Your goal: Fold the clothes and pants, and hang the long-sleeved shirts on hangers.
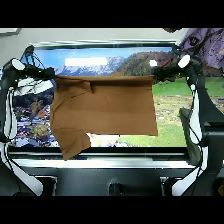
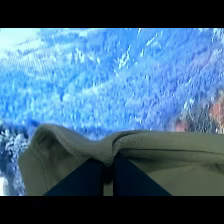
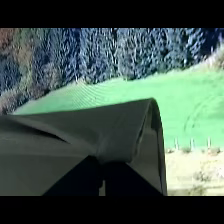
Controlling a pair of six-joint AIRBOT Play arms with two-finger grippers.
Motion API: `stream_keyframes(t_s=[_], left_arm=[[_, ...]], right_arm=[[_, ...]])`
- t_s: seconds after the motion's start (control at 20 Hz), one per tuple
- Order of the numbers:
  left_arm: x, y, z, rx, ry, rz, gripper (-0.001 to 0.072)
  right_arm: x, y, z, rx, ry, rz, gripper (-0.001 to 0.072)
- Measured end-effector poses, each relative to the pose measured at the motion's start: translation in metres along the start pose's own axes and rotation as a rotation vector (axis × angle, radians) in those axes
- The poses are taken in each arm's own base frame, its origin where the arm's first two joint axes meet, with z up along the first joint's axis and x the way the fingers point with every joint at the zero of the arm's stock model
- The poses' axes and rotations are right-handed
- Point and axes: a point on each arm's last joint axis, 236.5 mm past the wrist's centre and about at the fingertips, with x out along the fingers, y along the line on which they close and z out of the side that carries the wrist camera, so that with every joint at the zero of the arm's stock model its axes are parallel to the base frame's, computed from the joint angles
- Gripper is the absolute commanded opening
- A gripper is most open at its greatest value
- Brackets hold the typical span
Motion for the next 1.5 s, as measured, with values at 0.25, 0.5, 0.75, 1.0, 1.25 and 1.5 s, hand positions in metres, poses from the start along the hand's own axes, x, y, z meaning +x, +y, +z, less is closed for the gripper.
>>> stream_keyframes(t_s=[0.25, 0.5, 0.75, 1.0, 1.25, 1.5], left_arm=[[-0.005, 0.01, -0.051, -0.009, 0.22, 0.028, 0.0015], [-0.012, 0.026, -0.103, -0.034, 0.423, 0.092, 0.0016], [-0.009, 0.03, -0.125, -0.042, 0.508, 0.114, 0.0016], [0.0, 0.031, -0.137, -0.051, 0.548, 0.121, 0.0022], [0.0, 0.028, -0.136, -0.07, 0.55, 0.131, 0.0672], [-0.054, 0.033, -0.106, -0.115, 0.465, 0.15, 0.0671]], right_arm=[[0.0, -0.008, -0.056, 0.012, 0.238, -0.027, 0.0026], [0.004, -0.02, -0.102, 0.048, 0.44, -0.061, 0.0026], [0.015, -0.03, -0.125, 0.075, 0.537, -0.083, 0.0027], [0.026, -0.036, -0.139, 0.093, 0.591, -0.092, 0.0095], [0.026, -0.036, -0.145, 0.102, 0.614, -0.085, 0.0488], [-0.029, -0.04, -0.126, 0.006, 0.565, -0.08, 0.0488]])
